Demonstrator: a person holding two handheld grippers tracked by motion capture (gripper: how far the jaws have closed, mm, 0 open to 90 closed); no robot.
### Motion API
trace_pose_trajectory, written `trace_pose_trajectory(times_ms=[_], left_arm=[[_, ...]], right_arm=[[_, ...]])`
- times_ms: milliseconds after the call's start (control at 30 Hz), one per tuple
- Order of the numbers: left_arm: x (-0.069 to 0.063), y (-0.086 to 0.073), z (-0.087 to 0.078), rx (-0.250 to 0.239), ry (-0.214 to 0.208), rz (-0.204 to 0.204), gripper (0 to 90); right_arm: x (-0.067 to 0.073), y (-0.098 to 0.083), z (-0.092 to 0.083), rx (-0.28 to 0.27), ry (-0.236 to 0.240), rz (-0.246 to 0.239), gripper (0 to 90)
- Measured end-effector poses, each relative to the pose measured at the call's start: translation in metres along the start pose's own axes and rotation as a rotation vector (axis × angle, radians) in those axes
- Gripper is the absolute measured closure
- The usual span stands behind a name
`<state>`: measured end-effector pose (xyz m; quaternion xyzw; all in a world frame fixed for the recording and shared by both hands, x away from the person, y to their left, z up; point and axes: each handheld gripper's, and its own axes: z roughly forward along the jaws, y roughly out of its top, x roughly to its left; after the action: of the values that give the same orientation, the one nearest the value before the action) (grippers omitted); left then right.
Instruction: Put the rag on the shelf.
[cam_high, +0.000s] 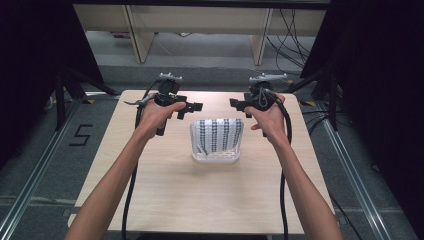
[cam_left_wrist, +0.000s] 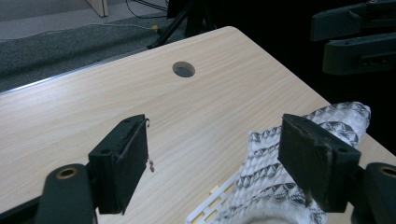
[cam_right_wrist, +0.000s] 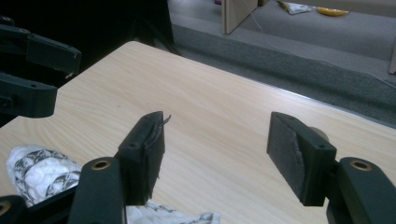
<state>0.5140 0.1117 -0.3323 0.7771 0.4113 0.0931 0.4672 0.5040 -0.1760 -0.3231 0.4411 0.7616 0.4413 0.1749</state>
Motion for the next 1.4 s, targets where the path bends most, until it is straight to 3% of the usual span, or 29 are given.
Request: trace_pose_trajectory(times_ms=[200,300,400,500,533,733,800,867,1000,1033,1233,1300,1400], left_arm=[[-0.003,-0.002,-0.006,-0.025,-0.006,-0.010,20.7],[-0.005,-0.006,-0.012,-0.002,0.017,0.025,18.9],[-0.006,-0.008,-0.016,0.000,0.012,0.035,18.7],[-0.009,-0.011,-0.019,-0.006,0.005,0.043,18.7],[-0.010,-0.012,-0.020,-0.009,0.002,0.040,18.7],[-0.015,-0.017,-0.028,-0.025,0.000,0.060,18.4],[-0.016,-0.018,-0.032,-0.027,0.000,0.076,18.2],[-0.019,-0.018,-0.033,-0.041,-0.002,0.067,18.3],[-0.028,-0.023,-0.040,-0.033,-0.028,0.098,18.3],[-0.030,-0.024,-0.042,-0.034,-0.028,0.099,18.2],[-0.040,-0.031,-0.048,-0.049,-0.061,0.108,18.3],[-0.042,-0.033,-0.050,-0.050,-0.062,0.116,18.4],[-0.044,-0.035,-0.052,-0.055,-0.065,0.118,18.5]], right_arm=[[0.004,0.000,-0.008,-0.020,0.006,-0.032,36.4],[0.006,0.001,-0.013,-0.026,0.014,-0.054,36.3],[0.011,0.000,-0.017,-0.033,0.004,-0.041,36.3],[0.013,-0.001,-0.019,-0.036,0.020,-0.055,36.4],[0.012,-0.001,-0.019,-0.038,0.013,-0.084,36.3],[0.018,-0.004,-0.024,-0.041,0.035,-0.055,36.2],[0.017,-0.005,-0.025,-0.050,0.027,-0.093,36.2],[0.019,-0.006,-0.026,-0.053,0.036,-0.070,36.2],[0.019,-0.008,-0.030,-0.065,0.045,-0.098,36.2],[0.020,-0.009,-0.032,-0.056,0.040,-0.079,36.3],[0.023,-0.011,-0.037,-0.073,0.052,-0.101,36.1],[0.025,-0.012,-0.039,-0.065,0.054,-0.086,36.0],[0.024,-0.013,-0.040,-0.069,0.055,-0.111,35.9]])
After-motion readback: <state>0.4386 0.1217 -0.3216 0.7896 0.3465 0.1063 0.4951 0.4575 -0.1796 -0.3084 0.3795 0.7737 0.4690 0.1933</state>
